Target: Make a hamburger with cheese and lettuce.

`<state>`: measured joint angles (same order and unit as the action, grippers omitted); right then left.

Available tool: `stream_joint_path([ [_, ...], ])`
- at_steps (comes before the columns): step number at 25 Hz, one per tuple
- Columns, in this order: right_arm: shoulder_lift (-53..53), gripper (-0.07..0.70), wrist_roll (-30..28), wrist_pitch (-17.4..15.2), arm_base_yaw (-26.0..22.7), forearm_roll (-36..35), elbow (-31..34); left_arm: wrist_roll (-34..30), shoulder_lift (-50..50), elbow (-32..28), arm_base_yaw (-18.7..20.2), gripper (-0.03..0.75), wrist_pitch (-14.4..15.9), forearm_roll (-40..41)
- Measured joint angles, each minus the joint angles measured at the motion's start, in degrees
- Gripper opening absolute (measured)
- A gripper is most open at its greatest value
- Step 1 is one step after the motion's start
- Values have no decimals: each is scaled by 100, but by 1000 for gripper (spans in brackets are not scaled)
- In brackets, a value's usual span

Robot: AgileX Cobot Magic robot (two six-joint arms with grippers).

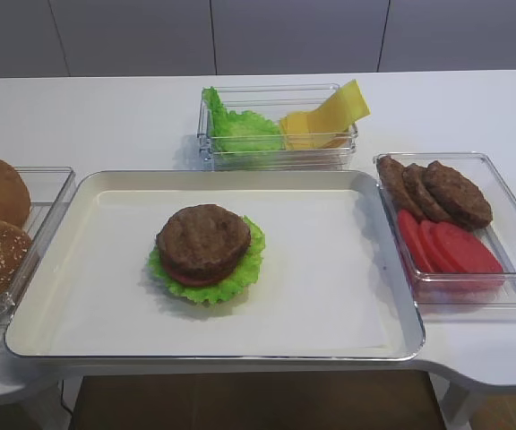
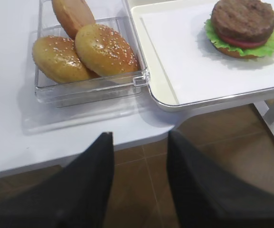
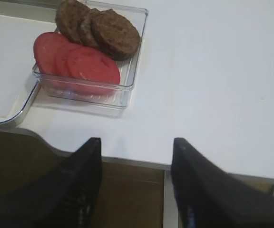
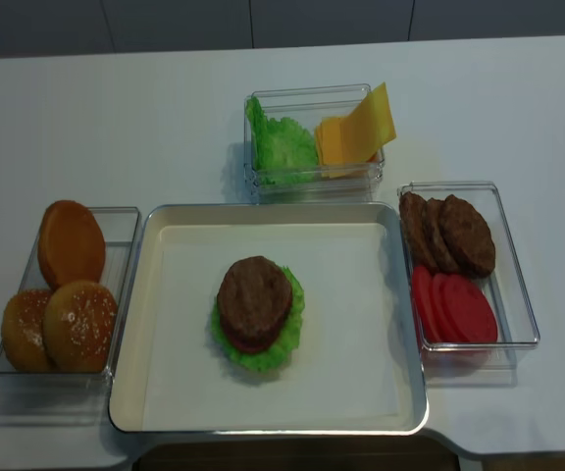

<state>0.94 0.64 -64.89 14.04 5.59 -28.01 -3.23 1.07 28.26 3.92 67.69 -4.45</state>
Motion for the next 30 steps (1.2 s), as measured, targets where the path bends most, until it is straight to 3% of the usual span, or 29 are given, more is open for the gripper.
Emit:
stream_joint_path([
  [30,0,372,10,0,-116,0,0,0,0,0,0,283,0,0],
])
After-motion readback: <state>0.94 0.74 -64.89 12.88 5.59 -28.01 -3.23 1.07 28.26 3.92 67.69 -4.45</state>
